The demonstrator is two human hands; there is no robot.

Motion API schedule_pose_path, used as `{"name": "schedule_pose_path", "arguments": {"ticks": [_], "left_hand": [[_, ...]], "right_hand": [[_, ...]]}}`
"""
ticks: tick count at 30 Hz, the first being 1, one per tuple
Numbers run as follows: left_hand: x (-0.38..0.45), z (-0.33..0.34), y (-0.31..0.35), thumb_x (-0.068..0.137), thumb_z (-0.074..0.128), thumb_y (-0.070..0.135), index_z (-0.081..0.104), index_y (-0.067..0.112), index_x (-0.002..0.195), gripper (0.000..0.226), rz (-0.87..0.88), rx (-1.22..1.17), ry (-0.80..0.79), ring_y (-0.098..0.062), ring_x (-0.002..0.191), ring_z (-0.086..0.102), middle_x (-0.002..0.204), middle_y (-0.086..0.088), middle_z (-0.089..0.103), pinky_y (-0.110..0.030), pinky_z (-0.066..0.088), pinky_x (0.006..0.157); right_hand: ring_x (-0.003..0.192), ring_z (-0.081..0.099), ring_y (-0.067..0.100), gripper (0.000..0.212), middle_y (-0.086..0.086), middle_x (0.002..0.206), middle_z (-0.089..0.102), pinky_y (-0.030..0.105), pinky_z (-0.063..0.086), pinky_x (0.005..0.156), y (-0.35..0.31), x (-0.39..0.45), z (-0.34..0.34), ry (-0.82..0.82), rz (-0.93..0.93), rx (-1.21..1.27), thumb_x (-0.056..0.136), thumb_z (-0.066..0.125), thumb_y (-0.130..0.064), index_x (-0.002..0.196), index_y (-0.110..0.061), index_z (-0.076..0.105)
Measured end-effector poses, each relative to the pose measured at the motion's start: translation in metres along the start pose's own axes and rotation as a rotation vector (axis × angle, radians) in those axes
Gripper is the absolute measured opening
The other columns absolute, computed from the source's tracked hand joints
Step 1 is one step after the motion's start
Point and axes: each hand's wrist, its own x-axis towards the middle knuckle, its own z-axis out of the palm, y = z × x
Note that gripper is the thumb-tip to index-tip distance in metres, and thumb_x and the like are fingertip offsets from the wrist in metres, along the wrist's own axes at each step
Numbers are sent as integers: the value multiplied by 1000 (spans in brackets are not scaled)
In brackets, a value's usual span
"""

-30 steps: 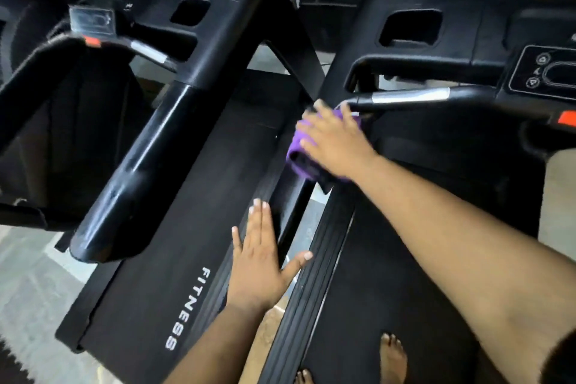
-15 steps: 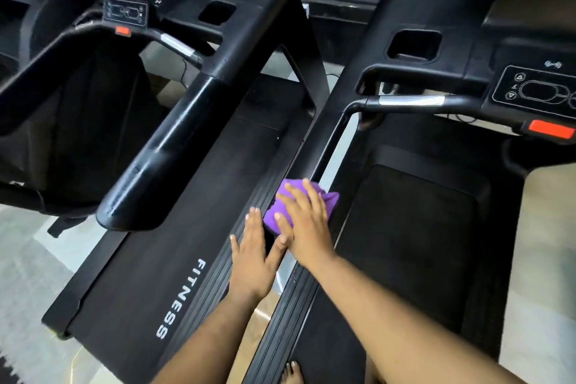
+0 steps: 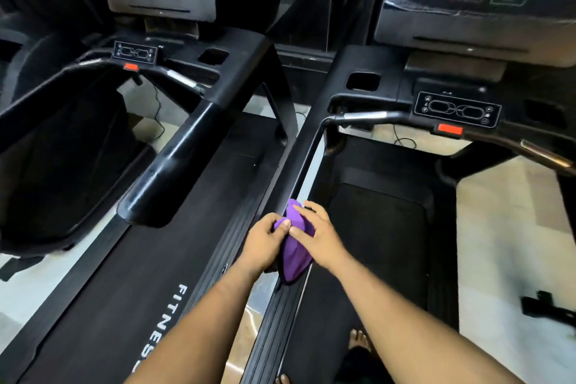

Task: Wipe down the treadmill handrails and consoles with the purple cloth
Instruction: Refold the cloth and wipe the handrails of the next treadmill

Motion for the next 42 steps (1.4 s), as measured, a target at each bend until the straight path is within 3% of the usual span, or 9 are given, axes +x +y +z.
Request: {"name": "schedule_pose_path", "arguments": {"ticks": [4,7,13,18,21,26,30,35,42], "left_hand": [[-7,3,32,107,55,31,62,17,89,24,-5,-200,-125,-7,58,50,66,11,59,-20,43,53],[5,14,51,105,58,39,66,20,91,25,-55,-315,-190,-12,74,55,79,6,64,-28,45,71],[44,49,91,97,65,42,70,17,98,25,-58,-457,-158,-20,90,63,97,-8,71,-41,49,85],[70,96,103,91,76,42,63,16,122,43,-67,-479,-40,-17,102,70,118,-7,73,-37,56,92],[81,114,109,93,76,26,65,10,130,42,-71,-505,-192,-26,114,71,122,-10,74,-42,55,101],[120,126,129,93,75,19,71,13,121,29,-20,-447,-74,-22,112,72,115,-3,78,-38,56,98],[157,135,147,97,72,24,71,19,114,17,58,-306,28,-10,103,73,107,8,78,-25,54,84],[213,146,156,97,71,25,68,24,116,19,124,-249,62,-7,103,71,110,9,76,-22,54,87],[321,150,179,90,72,43,67,22,96,22,84,-298,78,-23,95,72,96,3,75,-48,58,89]], "right_hand": [[144,37,5,68,-8,159,35,33,31,122,-2,-8,-38,47,132,198,95,68,-47,154,-38,38],[136,41,3,68,-12,153,42,25,29,113,-8,-1,-74,23,244,383,102,56,-47,160,-33,25],[117,68,21,48,1,124,73,47,49,110,-3,31,-127,2,210,543,87,78,-38,130,-21,64],[108,72,25,30,2,109,77,42,57,98,4,60,-175,107,175,591,88,80,-20,115,-20,66],[107,71,22,27,0,109,76,37,58,93,5,76,-198,110,155,532,90,79,-23,113,-22,65],[97,65,10,21,-7,104,68,22,51,81,6,102,-232,228,122,294,93,75,-32,104,-29,58],[93,63,13,28,-8,99,65,30,51,81,12,129,-247,322,128,127,91,75,-38,105,-26,53],[94,62,20,36,-6,103,63,29,43,76,8,174,-265,405,144,-9,91,73,-42,112,-28,47],[128,51,22,70,2,146,45,23,35,97,-10,261,-281,474,89,-126,91,74,-34,147,-19,35]]}}
